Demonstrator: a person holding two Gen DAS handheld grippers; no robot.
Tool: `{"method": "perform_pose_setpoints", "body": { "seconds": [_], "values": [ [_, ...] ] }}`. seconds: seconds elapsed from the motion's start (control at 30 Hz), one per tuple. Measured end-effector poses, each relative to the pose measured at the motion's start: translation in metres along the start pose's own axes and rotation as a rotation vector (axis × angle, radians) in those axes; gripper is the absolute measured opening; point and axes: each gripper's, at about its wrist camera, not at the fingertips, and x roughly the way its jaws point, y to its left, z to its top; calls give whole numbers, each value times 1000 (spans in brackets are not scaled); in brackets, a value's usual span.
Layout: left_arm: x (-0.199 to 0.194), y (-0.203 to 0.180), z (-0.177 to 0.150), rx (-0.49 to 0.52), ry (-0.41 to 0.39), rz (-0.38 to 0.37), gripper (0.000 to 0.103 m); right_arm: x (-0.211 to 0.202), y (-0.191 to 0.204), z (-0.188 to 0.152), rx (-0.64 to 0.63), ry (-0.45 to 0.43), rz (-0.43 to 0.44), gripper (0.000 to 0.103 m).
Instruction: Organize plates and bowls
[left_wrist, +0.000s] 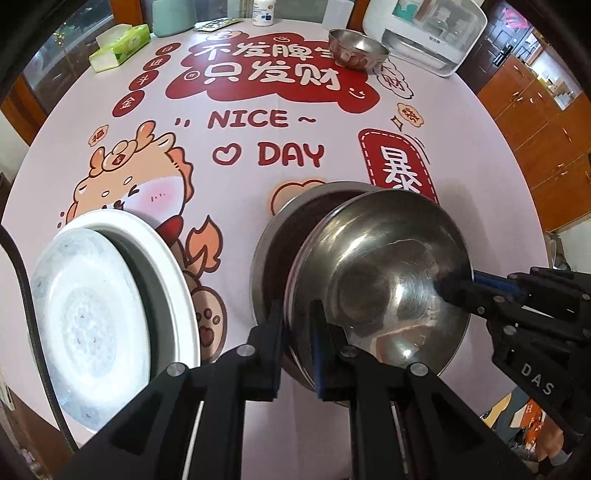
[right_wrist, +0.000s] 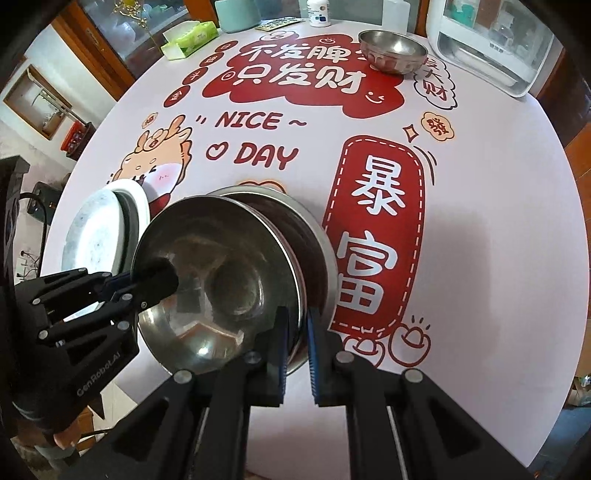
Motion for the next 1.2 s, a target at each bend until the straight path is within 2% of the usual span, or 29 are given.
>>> {"method": "perform_pose_setpoints", "body": {
  "seconds": [0.1,0.17,0.27,0.4,0.47,0.5,1.2],
  "values": [
    [-6,-3,1,22,-32,21,27,-4,-3,1,24,-18,-26,17],
    [-12,-5,3,29,-59,38,38,-8,-4,2,24,-39,-38,18],
    [-20,-6,6,38,-81,47,40,-15,-3,3,14,-71,-54,25],
    [-28,-5,8,30,-102,51,43,-19,-1,2,4,-83,-53,26],
    [-31,-5,7,28,-111,64,54,-22,1,2,-3,-91,-49,26],
    [-32,-5,7,24,-114,71,56,-23,2,2,-5,-93,-49,26],
    [-74,-18,-14,13,-208,117,58,-54,8,-8,-57,-161,-7,26]
  ]
}}
